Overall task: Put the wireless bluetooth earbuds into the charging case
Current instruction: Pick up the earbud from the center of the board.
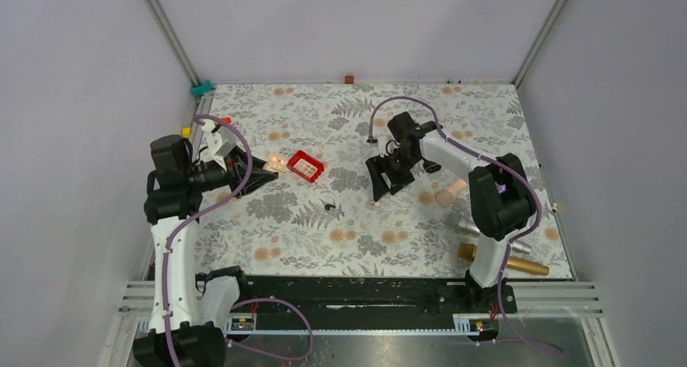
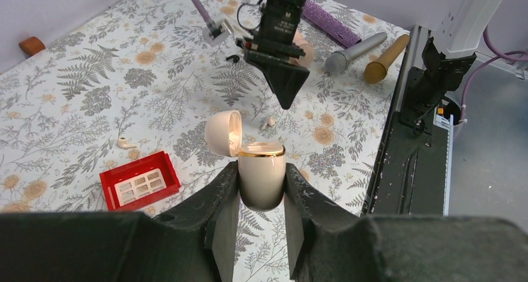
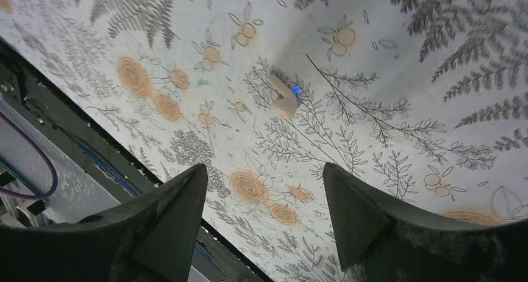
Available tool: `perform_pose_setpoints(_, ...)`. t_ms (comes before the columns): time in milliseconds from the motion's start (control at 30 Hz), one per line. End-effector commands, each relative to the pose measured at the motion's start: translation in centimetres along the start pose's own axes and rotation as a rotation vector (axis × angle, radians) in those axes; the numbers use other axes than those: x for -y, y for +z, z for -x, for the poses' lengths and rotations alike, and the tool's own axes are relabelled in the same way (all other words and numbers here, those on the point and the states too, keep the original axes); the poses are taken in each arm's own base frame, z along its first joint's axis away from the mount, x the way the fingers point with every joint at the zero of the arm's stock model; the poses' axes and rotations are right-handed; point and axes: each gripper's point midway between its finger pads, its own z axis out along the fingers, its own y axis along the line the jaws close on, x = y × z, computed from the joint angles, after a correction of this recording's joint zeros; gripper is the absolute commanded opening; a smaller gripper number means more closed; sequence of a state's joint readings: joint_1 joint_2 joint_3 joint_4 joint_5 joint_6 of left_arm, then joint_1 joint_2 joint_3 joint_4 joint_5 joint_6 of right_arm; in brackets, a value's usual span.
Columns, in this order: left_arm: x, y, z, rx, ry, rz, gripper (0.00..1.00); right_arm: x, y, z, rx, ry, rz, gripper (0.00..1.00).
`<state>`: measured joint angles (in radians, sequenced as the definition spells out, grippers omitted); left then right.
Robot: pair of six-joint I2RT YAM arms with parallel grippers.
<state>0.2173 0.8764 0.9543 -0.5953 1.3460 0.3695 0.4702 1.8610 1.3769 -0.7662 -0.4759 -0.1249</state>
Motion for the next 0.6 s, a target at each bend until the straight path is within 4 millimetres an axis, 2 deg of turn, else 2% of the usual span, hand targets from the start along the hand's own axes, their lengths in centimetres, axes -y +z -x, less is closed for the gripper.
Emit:
perform_pose_setpoints(0, 1.2, -0.3, 1.0, 0.038, 0.094, -0.042, 0.00, 1.4, 1.5, -0.5, 0.044, 0.126, -0.038, 0.76)
perform_pose_setpoints(200, 0.2, -0.2, 0.7, 0.023, 0.086, -0.012, 0.00, 1.6, 3.0, -0.4, 0.098, 0.335, 0.035, 0.67)
perform_pose_setpoints(300, 0.3, -0.2, 0.8, 0.024, 0.091, -0.012, 0.00, 1.4, 3.6, -0.2, 0.101, 0.376, 0.060, 0.65)
perform_pose_setpoints(567, 0.3, -0.2, 0.7, 0.023, 0.104, -0.008, 0.00, 2.4, 5.1, -0.6, 0.103, 0.433, 0.035, 0.57)
